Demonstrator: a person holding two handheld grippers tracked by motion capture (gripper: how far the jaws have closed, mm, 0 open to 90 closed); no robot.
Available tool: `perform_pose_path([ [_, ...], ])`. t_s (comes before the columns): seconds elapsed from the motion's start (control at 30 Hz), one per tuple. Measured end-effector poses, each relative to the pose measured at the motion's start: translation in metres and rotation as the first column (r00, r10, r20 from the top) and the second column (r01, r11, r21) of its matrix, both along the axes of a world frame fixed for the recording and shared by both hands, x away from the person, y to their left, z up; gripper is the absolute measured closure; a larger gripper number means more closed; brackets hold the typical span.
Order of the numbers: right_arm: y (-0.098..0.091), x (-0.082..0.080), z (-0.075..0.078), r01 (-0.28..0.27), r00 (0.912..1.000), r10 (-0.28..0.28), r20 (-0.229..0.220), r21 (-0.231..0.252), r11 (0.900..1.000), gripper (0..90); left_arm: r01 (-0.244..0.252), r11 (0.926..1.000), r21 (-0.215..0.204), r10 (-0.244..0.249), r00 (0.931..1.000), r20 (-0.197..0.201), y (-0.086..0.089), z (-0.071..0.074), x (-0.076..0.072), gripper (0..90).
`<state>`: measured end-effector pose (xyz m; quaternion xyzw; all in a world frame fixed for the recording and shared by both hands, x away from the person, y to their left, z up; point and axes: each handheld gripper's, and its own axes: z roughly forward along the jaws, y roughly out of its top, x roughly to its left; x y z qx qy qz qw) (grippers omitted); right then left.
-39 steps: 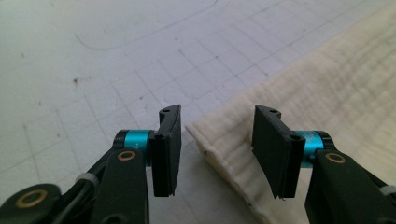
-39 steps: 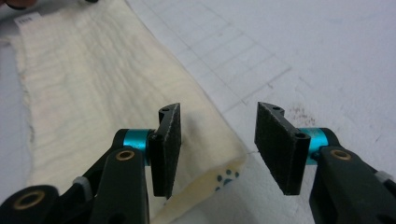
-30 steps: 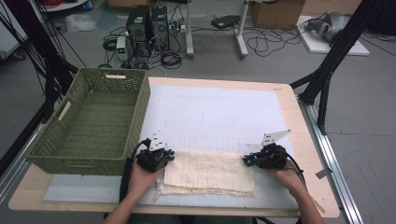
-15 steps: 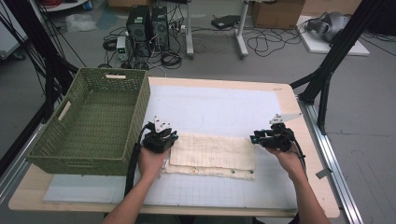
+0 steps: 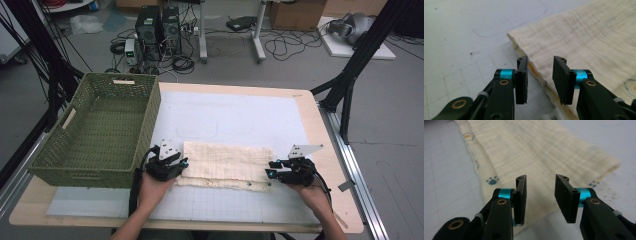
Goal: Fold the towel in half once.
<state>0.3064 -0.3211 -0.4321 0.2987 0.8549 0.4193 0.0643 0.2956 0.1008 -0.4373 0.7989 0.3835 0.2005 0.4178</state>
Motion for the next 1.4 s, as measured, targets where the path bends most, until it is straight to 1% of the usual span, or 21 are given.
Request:
perform_pose_path([
  [0.03, 0.002, -0.002, -0.002, -0.016, 0.9999, 0.016, -0.007, -0.004, 0.9999, 62.0, 0.025, 0.9997, 0.003, -0.025, 0.9997, -0.006, 0.000, 0.000, -0.003, 65.1],
  [0.1, 0.007, -0.004, -0.005, -0.040, 0.9991, 0.040, -0.017, -0.016, 0.9991, 62.0, 0.073, 0.9973, -0.010, -0.073, 0.9970, -0.024, 0.000, -0.002, -0.006, 65.1],
  [0.17, 0.010, -0.004, -0.008, -0.050, 0.9983, 0.049, -0.029, -0.034, 0.9981, 62.4, 0.102, 0.9948, 0.002, -0.102, 0.9940, -0.041, -0.001, -0.005, -0.008, 65.7],
  [0.2, 0.012, -0.004, -0.009, -0.054, 0.9981, 0.053, -0.032, -0.040, 0.9977, 62.8, 0.117, 0.9931, -0.002, -0.117, 0.9911, -0.062, -0.001, -0.007, -0.008, 66.2],
  [0.23, 0.013, -0.003, -0.009, -0.056, 0.9979, 0.054, -0.035, -0.052, 0.9971, 63.2, 0.128, 0.9917, 0.005, -0.127, 0.9891, -0.074, -0.001, -0.008, -0.007, 67.6],
  [0.27, 0.014, -0.002, -0.011, -0.056, 0.9980, 0.055, -0.030, -0.050, 0.9971, 64.6, 0.140, 0.9901, 0.010, -0.139, 0.9869, -0.082, -0.001, -0.010, -0.007, 70.1],
  [0.33, 0.013, -0.002, -0.011, -0.057, 0.9980, 0.055, -0.030, -0.052, 0.9970, 70.4, 0.146, 0.9893, -0.007, -0.146, 0.9852, -0.089, -0.001, -0.011, -0.006, 74.4],
  [0.4, 0.013, -0.002, -0.011, -0.064, 0.9975, 0.062, -0.034, -0.053, 0.9965, 77.4, 0.162, 0.9869, 0.006, -0.160, 0.9832, -0.087, -0.001, -0.010, -0.006, 82.2],
  [0.47, 0.013, -0.001, -0.011, -0.071, 0.9969, 0.069, -0.037, -0.050, 0.9962, 82.1, 0.161, 0.9869, 0.006, -0.160, 0.9825, -0.095, -0.001, -0.009, -0.005, 85.3],
  [0.57, 0.014, -0.002, -0.010, -0.079, 0.9964, 0.077, -0.034, -0.055, 0.9953, 88.2, 0.157, 0.9876, 0.000, -0.156, 0.9838, -0.087, -0.001, -0.008, -0.005, 86.5],
  [0.6, 0.013, -0.001, -0.010, -0.082, 0.9962, 0.080, -0.035, -0.053, 0.9952, 88.4, 0.149, 0.9888, -0.013, -0.149, 0.9851, -0.086, 0.000, -0.007, -0.006, 86.5],
  [0.7, 0.012, -0.002, -0.007, -0.082, 0.9962, 0.081, -0.031, -0.045, 0.9956, 88.5, 0.127, 0.9915, -0.026, -0.129, 0.9892, -0.070, 0.004, -0.003, -0.006, 86.5],
  [0.8, 0.012, -0.003, -0.002, -0.081, 0.9966, 0.080, -0.017, -0.038, 0.9960, 88.6, 0.111, 0.9928, -0.046, -0.113, 0.9919, -0.058, 0.006, 0.003, -0.006, 86.4],
  [0.87, 0.012, -0.003, 0.001, -0.081, 0.9967, 0.081, -0.008, -0.028, 0.9963, 88.7, 0.109, 0.9919, -0.064, -0.112, 0.9924, -0.049, 0.007, 0.006, -0.006, 86.3],
  [0.93, 0.013, -0.004, 0.005, -0.085, 0.9964, 0.085, 0.003, -0.028, 0.9960, 88.7, 0.109, 0.9923, -0.060, -0.111, 0.9928, -0.044, 0.008, 0.009, -0.006, 86.2],
  [1.1, 0.010, -0.009, 0.016, -0.085, 0.9960, 0.085, 0.027, 0.000, 0.9964, 88.7, 0.094, 0.9924, -0.080, -0.097, 0.9946, -0.037, 0.011, 0.012, -0.011, 86.0],
  [1.17, 0.009, -0.012, 0.020, -0.088, 0.9954, 0.088, 0.038, 0.008, 0.9960, 88.7, 0.094, 0.9924, -0.080, -0.097, 0.9947, -0.034, 0.012, 0.013, -0.014, 86.0],
  [1.23, 0.010, -0.016, 0.022, -0.097, 0.9945, 0.097, 0.040, 0.008, 0.9953, 88.7, 0.096, 0.9928, -0.072, -0.098, 0.9947, -0.030, 0.012, 0.013, -0.017, 86.0],
  [1.3, 0.011, -0.020, 0.020, -0.107, 0.9937, 0.106, 0.034, 0.005, 0.9943, 88.7, 0.097, 0.9928, -0.070, -0.100, 0.9942, -0.039, 0.012, 0.011, -0.020, 86.0],
  [1.33, 0.012, -0.023, 0.018, -0.113, 0.9932, 0.113, 0.028, 0.000, 0.9936, 88.7, 0.100, 0.9933, -0.058, -0.103, 0.9937, -0.044, 0.012, 0.010, -0.021, 86.0],
  [1.4, 0.013, -0.027, 0.014, -0.119, 0.9928, 0.119, 0.013, -0.005, 0.9929, 88.7, 0.102, 0.9932, -0.056, -0.106, 0.9922, -0.067, 0.013, 0.005, -0.025, 86.0],
])
